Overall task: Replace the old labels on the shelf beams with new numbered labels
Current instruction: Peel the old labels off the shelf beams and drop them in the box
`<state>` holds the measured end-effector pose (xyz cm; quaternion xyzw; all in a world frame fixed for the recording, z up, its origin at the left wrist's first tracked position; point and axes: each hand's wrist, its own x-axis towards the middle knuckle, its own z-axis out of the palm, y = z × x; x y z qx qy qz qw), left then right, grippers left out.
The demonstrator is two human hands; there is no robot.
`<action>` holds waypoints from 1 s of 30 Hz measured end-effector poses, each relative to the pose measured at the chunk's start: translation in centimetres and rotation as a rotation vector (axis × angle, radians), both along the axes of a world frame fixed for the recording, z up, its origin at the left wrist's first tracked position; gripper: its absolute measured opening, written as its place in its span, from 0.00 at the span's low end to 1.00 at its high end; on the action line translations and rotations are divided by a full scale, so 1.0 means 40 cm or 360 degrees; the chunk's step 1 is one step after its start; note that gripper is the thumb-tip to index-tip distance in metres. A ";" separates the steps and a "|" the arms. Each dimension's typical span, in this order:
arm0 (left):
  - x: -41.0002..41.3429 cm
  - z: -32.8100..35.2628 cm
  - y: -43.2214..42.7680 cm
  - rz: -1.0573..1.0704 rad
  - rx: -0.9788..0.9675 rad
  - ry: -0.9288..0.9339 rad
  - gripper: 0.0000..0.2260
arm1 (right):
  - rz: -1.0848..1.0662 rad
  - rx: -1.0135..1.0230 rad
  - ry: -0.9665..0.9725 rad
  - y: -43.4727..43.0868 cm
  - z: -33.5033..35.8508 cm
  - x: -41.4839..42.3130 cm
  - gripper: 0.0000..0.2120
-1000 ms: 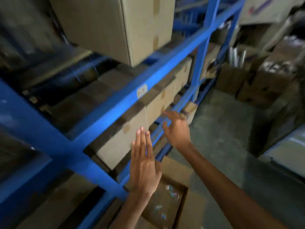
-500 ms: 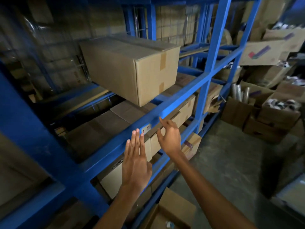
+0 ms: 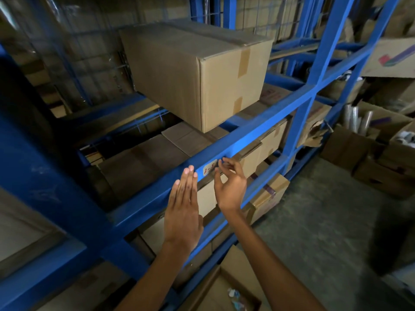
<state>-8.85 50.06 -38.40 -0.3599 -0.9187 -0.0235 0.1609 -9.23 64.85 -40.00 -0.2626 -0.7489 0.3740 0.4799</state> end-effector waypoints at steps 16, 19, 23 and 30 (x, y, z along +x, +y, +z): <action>0.001 0.012 -0.013 0.0087 -0.0230 0.0216 0.46 | -0.0182 0.0142 -0.0119 0.017 0.020 -0.021 0.04; -0.002 0.013 -0.016 0.0084 -0.0221 0.0203 0.45 | -0.0154 0.0245 -0.0208 0.026 0.030 -0.018 0.04; -0.008 0.011 -0.022 0.0083 -0.0261 0.0250 0.47 | -0.0038 0.0383 -0.0299 0.044 0.037 -0.014 0.04; -0.012 0.012 -0.028 0.0069 -0.0308 0.0277 0.48 | 0.0172 -0.0176 -0.0180 0.053 0.020 -0.007 0.12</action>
